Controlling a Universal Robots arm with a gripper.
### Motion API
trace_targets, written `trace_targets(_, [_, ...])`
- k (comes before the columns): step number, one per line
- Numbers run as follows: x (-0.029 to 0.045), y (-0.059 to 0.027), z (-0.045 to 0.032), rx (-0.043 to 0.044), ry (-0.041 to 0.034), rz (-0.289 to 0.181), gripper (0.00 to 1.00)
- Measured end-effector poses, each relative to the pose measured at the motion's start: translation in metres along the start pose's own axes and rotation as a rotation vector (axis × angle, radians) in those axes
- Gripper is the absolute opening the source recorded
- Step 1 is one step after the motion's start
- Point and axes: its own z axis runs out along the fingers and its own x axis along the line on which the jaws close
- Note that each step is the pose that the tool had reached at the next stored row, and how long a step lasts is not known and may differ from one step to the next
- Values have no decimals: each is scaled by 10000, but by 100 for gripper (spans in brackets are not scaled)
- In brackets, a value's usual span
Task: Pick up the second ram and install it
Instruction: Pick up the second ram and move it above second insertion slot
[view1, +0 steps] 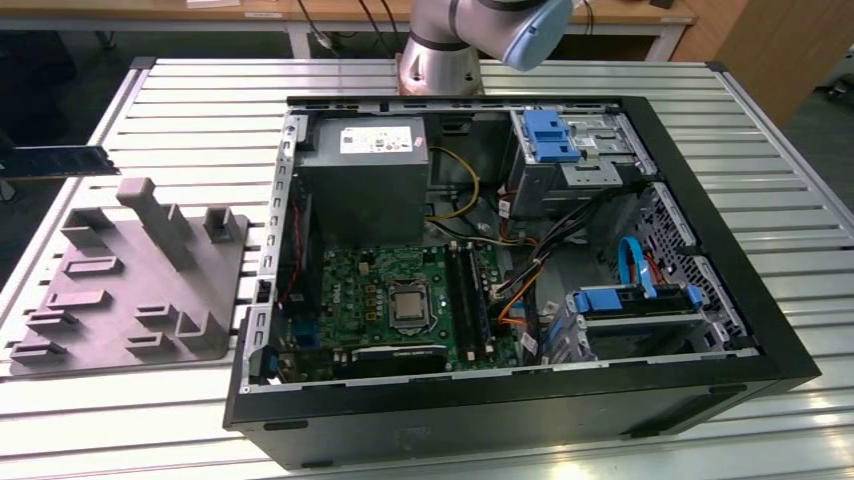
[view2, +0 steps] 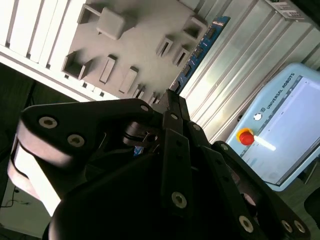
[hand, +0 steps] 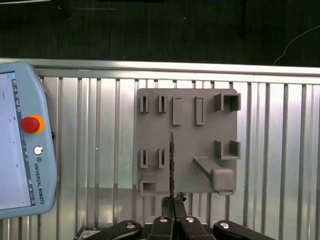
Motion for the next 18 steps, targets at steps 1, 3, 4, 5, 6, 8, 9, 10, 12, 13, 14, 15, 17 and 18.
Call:
trace_targets(1, [0,-33,1,-1,0,0,11])
trace_targets(3, [1,-103,3,-1,-1,1,11])
trace_targets(4, [1,-138,3,-2,0,1,11])
trace_targets(5, [2,-172,4,-2,0,0,11])
trace_targets(6, [2,-207,4,-3,0,1,11])
trace_targets(8, [3,-285,7,-3,-1,1,11])
trace_targets(9, [3,-324,8,-4,-1,0,11])
trace_targets(10, [4,-363,8,-5,0,0,11])
trace_targets(12, [4,-440,11,-6,-1,1,11])
trace_targets(13, [5,-479,12,-6,-1,1,11])
trace_targets(14, [5,-522,12,-8,0,2,11])
trace_targets(15, [5,-559,13,-9,0,1,11])
trace_targets(17, [6,-634,15,-8,-1,1,11])
trace_targets(18, [7,-673,16,-9,0,1,11])
